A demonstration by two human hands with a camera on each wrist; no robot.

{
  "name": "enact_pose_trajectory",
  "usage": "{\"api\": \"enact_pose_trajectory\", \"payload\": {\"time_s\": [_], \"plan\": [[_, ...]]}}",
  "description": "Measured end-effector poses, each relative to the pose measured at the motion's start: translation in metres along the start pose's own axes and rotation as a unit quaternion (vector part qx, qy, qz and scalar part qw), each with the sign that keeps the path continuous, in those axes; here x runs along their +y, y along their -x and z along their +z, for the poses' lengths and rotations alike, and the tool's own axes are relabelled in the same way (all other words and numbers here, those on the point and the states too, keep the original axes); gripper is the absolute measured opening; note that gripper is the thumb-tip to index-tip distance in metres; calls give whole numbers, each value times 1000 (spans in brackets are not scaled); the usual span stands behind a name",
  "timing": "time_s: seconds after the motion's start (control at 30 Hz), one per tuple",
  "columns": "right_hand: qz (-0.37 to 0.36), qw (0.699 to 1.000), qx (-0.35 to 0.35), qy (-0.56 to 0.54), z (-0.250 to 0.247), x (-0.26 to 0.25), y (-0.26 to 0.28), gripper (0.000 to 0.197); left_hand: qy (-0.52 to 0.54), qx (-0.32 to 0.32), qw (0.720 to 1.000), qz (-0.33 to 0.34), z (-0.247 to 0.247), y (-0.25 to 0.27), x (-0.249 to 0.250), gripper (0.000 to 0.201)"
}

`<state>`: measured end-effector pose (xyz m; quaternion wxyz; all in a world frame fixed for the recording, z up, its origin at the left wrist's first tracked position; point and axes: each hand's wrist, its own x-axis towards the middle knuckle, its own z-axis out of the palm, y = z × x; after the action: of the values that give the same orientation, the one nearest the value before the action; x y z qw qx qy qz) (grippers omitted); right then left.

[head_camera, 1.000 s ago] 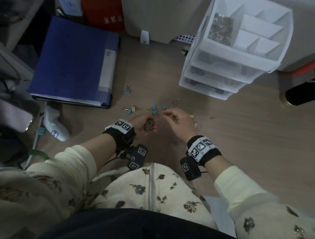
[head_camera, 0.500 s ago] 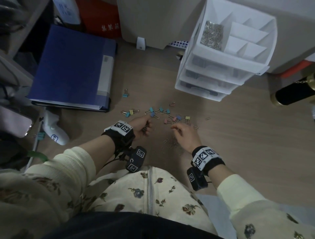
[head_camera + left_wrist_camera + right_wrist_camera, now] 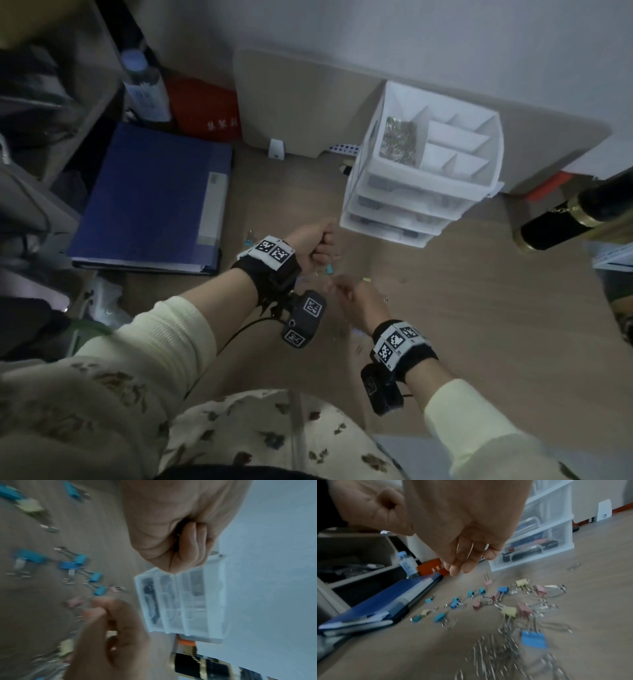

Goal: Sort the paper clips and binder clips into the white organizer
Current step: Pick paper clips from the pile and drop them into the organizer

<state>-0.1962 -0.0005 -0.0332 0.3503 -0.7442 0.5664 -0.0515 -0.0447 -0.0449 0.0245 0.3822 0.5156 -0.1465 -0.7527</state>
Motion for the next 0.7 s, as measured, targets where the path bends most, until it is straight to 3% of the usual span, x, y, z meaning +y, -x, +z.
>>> {"api": "enact_pose_trajectory", "payload": {"time_s": [0.1, 0.27, 0.4, 0.6, 0.7], "plan": [[-2, 1000, 1, -5, -20, -15, -9, 18, -11, -32, 998, 52, 30, -3, 36, 38], [24, 1000, -18, -10, -40, -15, -26, 17, 58, -37, 992, 109, 80, -13, 95, 35], [2, 998, -7, -57, -43, -6, -34, 40, 116, -32, 987, 111, 108, -35, 124, 35], [11, 998, -39, -43, -52, 11, -38, 25, 228, 20, 966, 123, 129, -80, 138, 24], [0, 998, -52, -34, -48, 18, -41, 23, 213, 28, 964, 160, 141, -89, 143, 9]]}}
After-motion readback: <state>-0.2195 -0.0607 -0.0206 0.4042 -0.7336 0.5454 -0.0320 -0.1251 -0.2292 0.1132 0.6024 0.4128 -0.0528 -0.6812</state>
